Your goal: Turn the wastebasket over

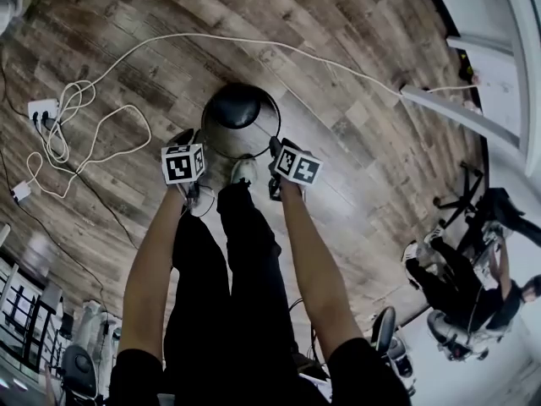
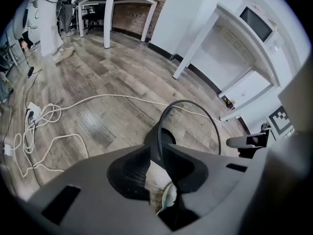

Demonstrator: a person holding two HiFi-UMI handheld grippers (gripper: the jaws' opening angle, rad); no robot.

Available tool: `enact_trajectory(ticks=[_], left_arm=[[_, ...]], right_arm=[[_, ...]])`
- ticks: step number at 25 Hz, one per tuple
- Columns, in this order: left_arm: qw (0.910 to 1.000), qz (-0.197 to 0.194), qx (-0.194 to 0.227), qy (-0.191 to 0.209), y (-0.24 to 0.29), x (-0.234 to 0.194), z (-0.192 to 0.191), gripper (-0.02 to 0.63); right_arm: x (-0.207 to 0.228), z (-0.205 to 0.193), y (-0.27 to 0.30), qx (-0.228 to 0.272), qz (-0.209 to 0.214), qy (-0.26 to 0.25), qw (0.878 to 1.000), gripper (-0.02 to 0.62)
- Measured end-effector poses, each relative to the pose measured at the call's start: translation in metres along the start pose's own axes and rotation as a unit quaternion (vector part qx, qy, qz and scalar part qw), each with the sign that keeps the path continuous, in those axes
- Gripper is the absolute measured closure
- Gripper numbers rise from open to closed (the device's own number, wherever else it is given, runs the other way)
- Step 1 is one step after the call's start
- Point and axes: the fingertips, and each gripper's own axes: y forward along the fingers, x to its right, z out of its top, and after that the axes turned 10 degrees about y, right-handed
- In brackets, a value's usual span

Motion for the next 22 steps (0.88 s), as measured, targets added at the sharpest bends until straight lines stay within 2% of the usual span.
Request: enact_trajectory(ticks=[6,7,9,13,17,22], left_arm=[[0.9997,0.009,0.024,0.002,-0.069,-0.001,0.012,0.534],[0.9996,0.007,0.028,0.005,-0.082,0.002,0.015,0.56],[0.999,0.0,0.039,0.02,-0.111,0.01,0.022,0.572],[0.996,-0.034,0.072,0.039,-0.188,0.038,0.034,0.572],[0.9847,-0.072,0.138,0.079,-0.286,0.082,0.059,0.574],[0.9615,-0.089,0.239,0.102,-0.422,0.119,0.107,0.573]], right_arm=[[-0.031,-0.023,-0.057,0.008,0.013,0.035,0.999,0.441],[-0.038,-0.027,-0.07,0.01,0.013,0.035,0.999,0.468],[-0.051,-0.034,-0.098,0.017,0.012,0.038,0.999,0.522],[-0.083,-0.058,-0.167,0.031,0.031,0.054,0.998,0.555],[-0.116,-0.074,-0.25,0.066,0.064,0.058,0.994,0.561],[-0.175,-0.061,-0.363,0.137,0.098,0.014,0.986,0.563]])
